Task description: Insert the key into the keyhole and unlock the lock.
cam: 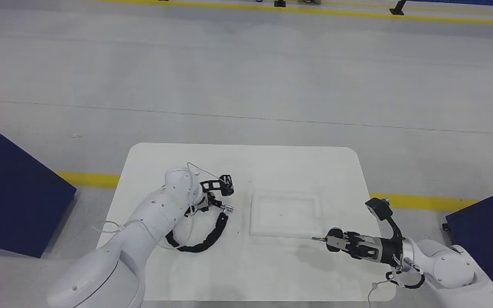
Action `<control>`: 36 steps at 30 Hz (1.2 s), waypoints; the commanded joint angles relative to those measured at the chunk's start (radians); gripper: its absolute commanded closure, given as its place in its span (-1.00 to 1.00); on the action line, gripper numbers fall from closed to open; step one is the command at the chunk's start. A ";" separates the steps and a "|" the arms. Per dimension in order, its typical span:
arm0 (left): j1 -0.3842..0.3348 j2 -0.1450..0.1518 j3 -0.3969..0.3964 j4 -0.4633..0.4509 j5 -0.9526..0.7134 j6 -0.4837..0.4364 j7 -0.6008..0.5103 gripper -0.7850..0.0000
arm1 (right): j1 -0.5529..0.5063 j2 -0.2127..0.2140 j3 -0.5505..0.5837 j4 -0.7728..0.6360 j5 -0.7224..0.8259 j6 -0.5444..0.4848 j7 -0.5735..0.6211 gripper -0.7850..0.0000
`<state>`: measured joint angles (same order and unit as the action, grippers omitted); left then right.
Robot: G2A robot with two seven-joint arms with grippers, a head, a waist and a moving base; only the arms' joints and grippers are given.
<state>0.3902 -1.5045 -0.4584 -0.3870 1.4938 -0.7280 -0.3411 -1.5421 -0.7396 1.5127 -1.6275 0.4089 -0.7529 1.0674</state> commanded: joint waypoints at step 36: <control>0.709 0.420 -0.457 -1.100 0.680 0.601 0.277 1.00 | 0.000 0.000 0.000 0.000 0.000 0.000 0.000 1.00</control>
<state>1.0834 -1.0874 -0.9102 -1.4702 2.1488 -0.1487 -0.0766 -1.5421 -0.7396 1.5127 -1.6275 0.4089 -0.7529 1.0674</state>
